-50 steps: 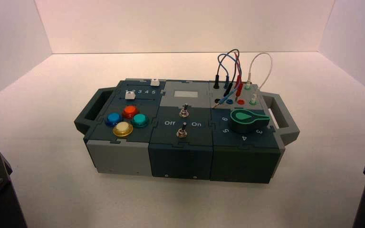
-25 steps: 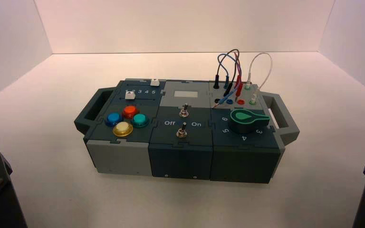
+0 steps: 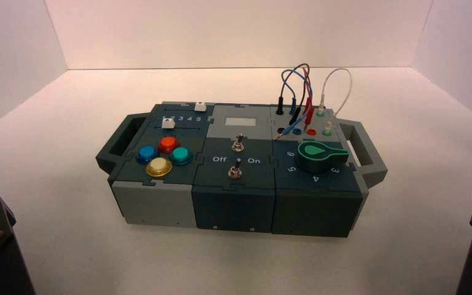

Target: Push the yellow button with the right gripper.

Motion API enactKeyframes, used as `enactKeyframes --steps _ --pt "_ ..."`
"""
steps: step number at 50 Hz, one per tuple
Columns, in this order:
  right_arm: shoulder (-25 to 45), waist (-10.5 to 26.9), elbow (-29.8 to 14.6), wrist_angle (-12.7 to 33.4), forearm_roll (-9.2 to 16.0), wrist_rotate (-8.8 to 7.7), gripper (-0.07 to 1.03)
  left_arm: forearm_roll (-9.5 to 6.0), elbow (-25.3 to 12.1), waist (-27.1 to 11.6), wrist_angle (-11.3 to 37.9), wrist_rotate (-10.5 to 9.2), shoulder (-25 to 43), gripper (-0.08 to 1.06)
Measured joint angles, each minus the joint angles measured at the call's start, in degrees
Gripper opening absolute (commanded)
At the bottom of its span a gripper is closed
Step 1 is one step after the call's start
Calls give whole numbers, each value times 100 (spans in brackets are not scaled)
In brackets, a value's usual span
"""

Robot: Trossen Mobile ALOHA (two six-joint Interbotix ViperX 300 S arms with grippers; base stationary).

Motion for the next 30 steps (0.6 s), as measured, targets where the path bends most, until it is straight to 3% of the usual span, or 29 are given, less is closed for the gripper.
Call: enactKeyframes --steps 13,30 --pt "334 492 -44 422 264 0 -3 -70 -334 -475 1310 -35 -53 -3" --pt "1450 1705 -352 501 703 0 -3 -114 -308 -984 1846 -44 255 -3"
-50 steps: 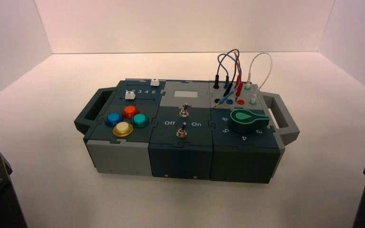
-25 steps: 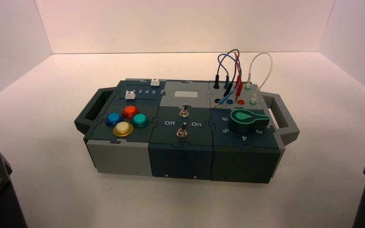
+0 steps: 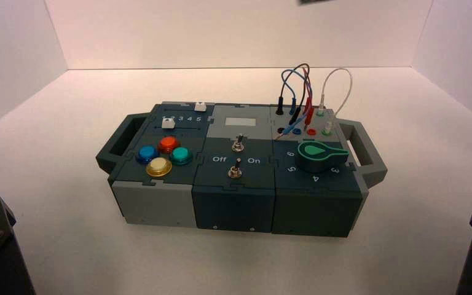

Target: Push the yellow button with the right gripper.

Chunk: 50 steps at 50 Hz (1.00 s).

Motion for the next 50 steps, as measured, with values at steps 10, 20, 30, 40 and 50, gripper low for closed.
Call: enactKeyframes --steps 10,20,30,40,50 --pt "914 712 -431 9 158 0 -3 -9 149 -44 18 18 211 -3" --pt "1960 1274 -1011 220 185 0 -3 114 185 -44 18 35 360 -3" --pt "2760 1679 -1582 501 193 0 -3 193 202 -53 62 44 439 -3" --pt "3296 1960 -1942 721 211 0 -2 229 202 -53 325 62 501 -3" --pt "3674 2136 -2127 861 264 0 -3 255 202 -44 519 62 369 -3"
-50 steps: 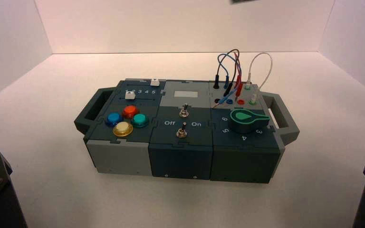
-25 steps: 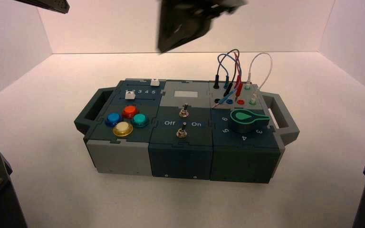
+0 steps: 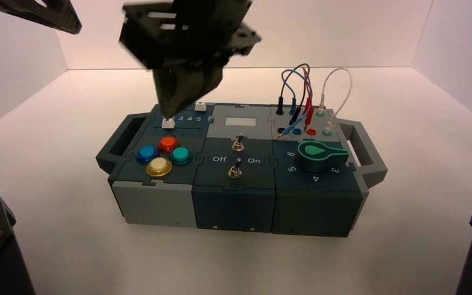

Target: Push the yellow button with the right gripper.

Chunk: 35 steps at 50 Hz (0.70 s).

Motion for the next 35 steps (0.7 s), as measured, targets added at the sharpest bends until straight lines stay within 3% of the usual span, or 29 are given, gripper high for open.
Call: enactKeyframes --steps 35 --pt "826 193 -404 229 105 0 -3 -18 18 0 255 9 -123 -3"
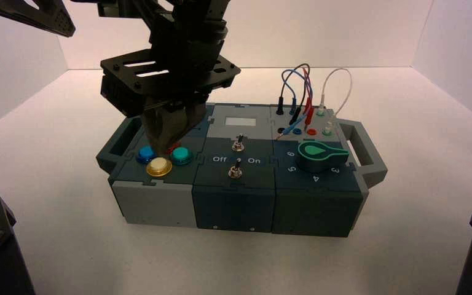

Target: Push the yellow button with the right gripper.

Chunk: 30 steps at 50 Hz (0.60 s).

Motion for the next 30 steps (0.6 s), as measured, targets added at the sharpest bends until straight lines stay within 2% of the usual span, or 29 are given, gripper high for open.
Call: enactKeyframes --steps 30 --pt "439 9 -105 -114 35 0 -3 0 0 9 0 -9 -9 -3"
